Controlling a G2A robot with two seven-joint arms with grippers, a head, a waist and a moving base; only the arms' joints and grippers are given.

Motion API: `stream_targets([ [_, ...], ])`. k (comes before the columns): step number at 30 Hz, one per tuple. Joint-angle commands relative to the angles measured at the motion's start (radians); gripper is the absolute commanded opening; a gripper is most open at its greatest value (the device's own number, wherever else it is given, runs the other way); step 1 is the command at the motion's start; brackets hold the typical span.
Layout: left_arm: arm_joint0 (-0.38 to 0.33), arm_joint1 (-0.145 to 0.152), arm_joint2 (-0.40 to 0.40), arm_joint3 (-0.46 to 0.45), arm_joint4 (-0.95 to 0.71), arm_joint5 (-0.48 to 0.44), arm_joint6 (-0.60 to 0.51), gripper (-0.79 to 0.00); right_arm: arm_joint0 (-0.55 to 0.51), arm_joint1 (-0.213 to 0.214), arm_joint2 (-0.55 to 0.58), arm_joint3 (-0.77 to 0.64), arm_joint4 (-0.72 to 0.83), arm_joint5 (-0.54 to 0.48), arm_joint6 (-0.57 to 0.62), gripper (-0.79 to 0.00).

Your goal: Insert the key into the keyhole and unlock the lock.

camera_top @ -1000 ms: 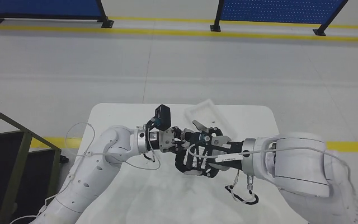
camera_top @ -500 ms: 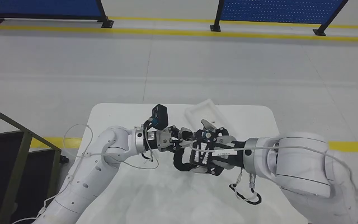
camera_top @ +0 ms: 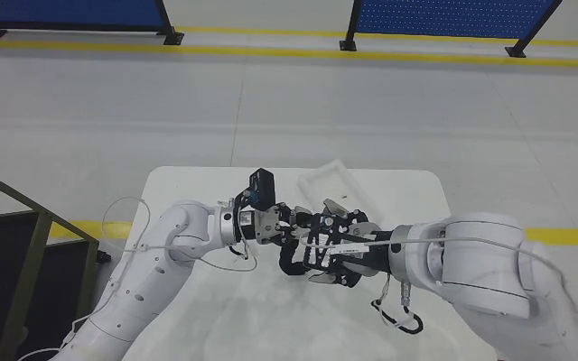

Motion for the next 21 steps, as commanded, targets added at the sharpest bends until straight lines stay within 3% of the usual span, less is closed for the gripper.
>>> stream_targets([
  [1, 0.0, 0.002, -0.005, 0.0, 0.007, -0.018, -0.005, -0.785, 0.007, 0.01, 0.002, 0.002, 0.018, -0.025, -0.025, 0.0],
  [4, 0.004, 0.005, -0.012, 0.0, 0.003, -0.033, -0.016, -0.785, 0.023, 0.035, -0.008, 0.013, 0.023, -0.067, -0.067, 0.0],
  [5, 0.005, 0.007, -0.012, -0.003, -0.003, -0.033, -0.024, -0.785, 0.031, 0.045, -0.015, 0.013, 0.012, -0.08, -0.08, -0.071],
  [7, 0.007, 0.01, -0.011, -0.009, -0.018, -0.033, -0.04, -0.785, 0.041, 0.067, -0.026, 0.021, -0.003, -0.108, -0.108, -0.123],
  [9, 0.007, 0.014, -0.008, -0.018, -0.036, -0.033, -0.06, -0.785, 0.047, 0.088, -0.031, 0.026, -0.027, -0.124, -0.124, 0.0],
  [11, 0.007, 0.019, -0.003, -0.028, -0.06, -0.033, -0.077, -0.785, 0.049, 0.107, -0.028, 0.025, -0.042, -0.148, -0.147, 0.0],
  [13, 0.005, 0.024, 0.0, -0.038, -0.081, -0.033, -0.095, -0.785, 0.047, 0.124, -0.026, 0.014, -0.064, -0.166, -0.165, -0.157],
  [17, 0.003, 0.034, -0.001, -0.054, -0.114, -0.033, -0.123, -0.785, 0.041, 0.154, -0.025, 0.0, -0.101, -0.191, -0.191, -0.379],
  [21, 0.005, 0.045, -0.001, -0.065, -0.141, -0.033, -0.15, -0.785, 0.052, 0.178, -0.032, 0.0, -0.136, -0.216, -0.216, -0.413],
])
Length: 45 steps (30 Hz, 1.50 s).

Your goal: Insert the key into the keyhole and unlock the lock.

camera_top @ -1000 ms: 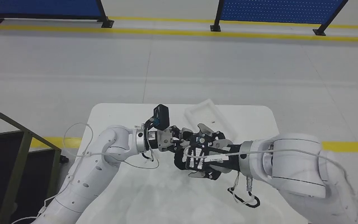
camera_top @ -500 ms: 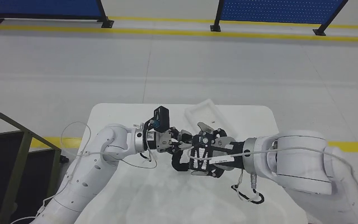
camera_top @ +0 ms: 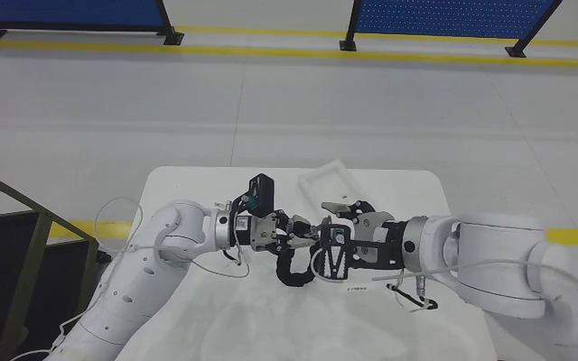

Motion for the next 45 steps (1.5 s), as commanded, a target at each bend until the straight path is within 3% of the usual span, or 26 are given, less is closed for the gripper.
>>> stream_targets([
  [1, 0.001, 0.006, 0.0, -0.006, -0.013, 0.0, -0.012, -0.785, 0.007, 0.009, -0.002, 0.0, -0.006, -0.013, -0.013, -0.431],
  [12, -0.007, 0.026, 0.021, -0.027, -0.076, 0.0, -0.056, -0.785, 0.047, 0.035, -0.043, 0.0, -0.023, -0.044, -0.044, -0.434],
  [24, -0.023, 0.038, 0.047, -0.023, -0.107, 0.0, -0.064, -0.785, 0.068, 0.04, -0.065, 0.0, 0.026, -0.035, -0.04, -0.699],
  [25, -0.024, 0.039, 0.048, -0.023, -0.108, 0.0, -0.063, -0.785, 0.069, 0.04, -0.065, 0.0, 0.035, -0.035, -0.041, -0.779],
  [45, -0.048, 0.042, 0.085, -0.023, -0.091, 0.0, -0.029, -0.785, 0.06, 0.048, -0.053, 0.0, 0.205, 0.11, -0.013, -0.785],
])
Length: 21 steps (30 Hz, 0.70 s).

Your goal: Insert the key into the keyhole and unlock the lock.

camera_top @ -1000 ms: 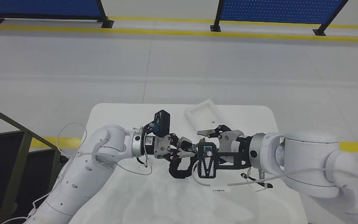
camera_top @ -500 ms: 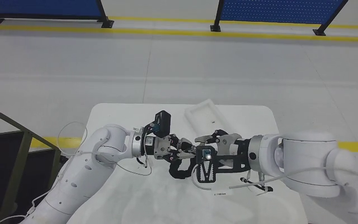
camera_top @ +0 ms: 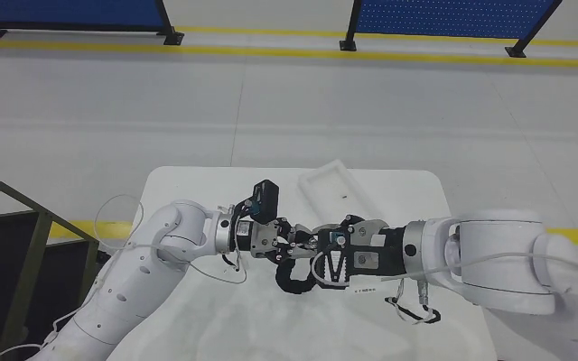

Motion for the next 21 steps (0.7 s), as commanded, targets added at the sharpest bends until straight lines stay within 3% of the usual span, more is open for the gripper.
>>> stream_targets([
  [1, -0.004, -0.001, 0.006, 0.0, 0.002, 0.0, 0.003, -0.785, -0.002, 0.0, 0.0, 0.0, 0.011, 0.014, 0.002, -0.785],
  [21, -0.041, -0.003, 0.051, 0.007, 0.041, 0.0, 0.04, -0.785, -0.039, -0.001, 0.022, 0.019, 0.08, 0.255, -0.004, -0.785],
])
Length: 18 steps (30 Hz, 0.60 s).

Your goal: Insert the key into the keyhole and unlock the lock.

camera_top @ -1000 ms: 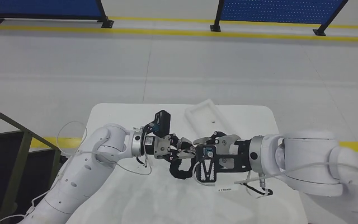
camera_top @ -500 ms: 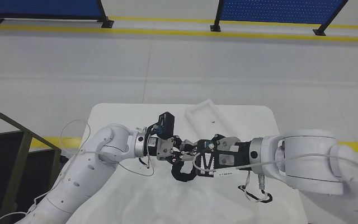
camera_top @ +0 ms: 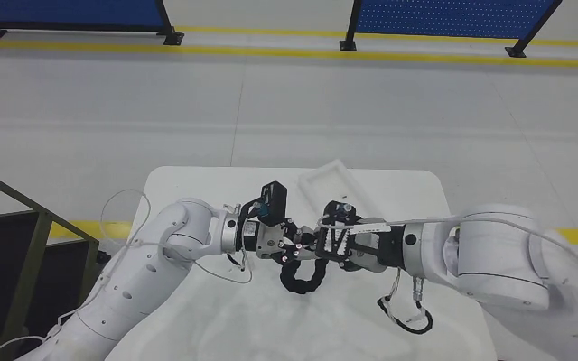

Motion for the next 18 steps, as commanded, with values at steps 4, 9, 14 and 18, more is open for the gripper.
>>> stream_targets([
  [4, 0.0, 0.001, -0.006, 0.001, 0.034, 0.0, 0.021, -0.785, -0.018, 0.0, 0.012, 0.008, 0.033, 0.078, 0.009, -0.785],
  [9, 0.005, 0.0, -0.01, -0.004, 0.071, 0.0, 0.048, -0.785, -0.035, 0.0, 0.022, 0.009, 0.061, 0.132, 0.003, -0.628],
  [14, 0.01, 0.0, -0.021, 0.004, 0.101, 0.0, 0.077, -0.785, -0.047, -0.001, 0.037, 0.014, 0.081, 0.148, -0.028, 0.0],
  [18, 0.025, 0.001, -0.052, 0.024, 0.125, 0.005, 0.127, -0.785, -0.077, 0.001, 0.082, 0.038, 0.095, 0.143, -0.084, 0.0],
])
